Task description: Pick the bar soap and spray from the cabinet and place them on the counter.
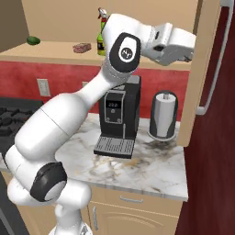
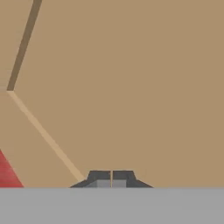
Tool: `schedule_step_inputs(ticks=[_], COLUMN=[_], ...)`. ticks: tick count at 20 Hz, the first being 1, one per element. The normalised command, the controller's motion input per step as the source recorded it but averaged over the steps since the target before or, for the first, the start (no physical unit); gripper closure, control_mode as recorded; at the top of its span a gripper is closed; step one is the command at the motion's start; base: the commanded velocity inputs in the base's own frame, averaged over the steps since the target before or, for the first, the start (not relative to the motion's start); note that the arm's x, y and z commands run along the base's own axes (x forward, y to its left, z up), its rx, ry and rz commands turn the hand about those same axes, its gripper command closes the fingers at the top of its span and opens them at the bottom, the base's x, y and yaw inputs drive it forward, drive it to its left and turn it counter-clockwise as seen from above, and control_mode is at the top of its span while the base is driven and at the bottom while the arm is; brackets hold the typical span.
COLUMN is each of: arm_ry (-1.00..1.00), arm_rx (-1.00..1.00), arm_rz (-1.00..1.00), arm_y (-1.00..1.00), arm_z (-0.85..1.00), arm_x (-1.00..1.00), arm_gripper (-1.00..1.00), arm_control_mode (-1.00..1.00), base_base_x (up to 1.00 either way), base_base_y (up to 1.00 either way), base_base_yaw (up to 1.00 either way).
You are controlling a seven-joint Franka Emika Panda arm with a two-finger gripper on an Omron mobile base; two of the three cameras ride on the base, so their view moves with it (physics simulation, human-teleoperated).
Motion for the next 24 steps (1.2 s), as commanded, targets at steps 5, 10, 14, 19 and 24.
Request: schedule_step_inputs(ticks=[5, 10, 14, 19, 24], arm_ry=[-0.14, -0.13, -0.13, -0.05, 0.00], arm_rx=[0.02, 0.01, 0.00, 0.01, 0.03], arm_rz=[0.35, 0.23, 0.17, 0.20, 0.19], arm_y=[0.02, 0.68, 0.86, 0.79, 0.80], arm_z=[-0.41, -0.25, -0.15, -0.02, 0.00], arm_x=[0.09, 0.00, 0.00, -0.01, 0.00], arm_gripper=[1.00, 1.00, 1.00, 1.00, -1.00], arm_control_mode=[-1.00, -1.00, -1.00, -1.00, -1.00], base_base_x=[0.00, 0.00, 0.00, 0.00, 0.00], base_base_y=[0.00, 0.00, 0.00, 0.00, 0.00], base_base_yaw=[0.00, 0.00, 0.00, 0.00, 0.00])
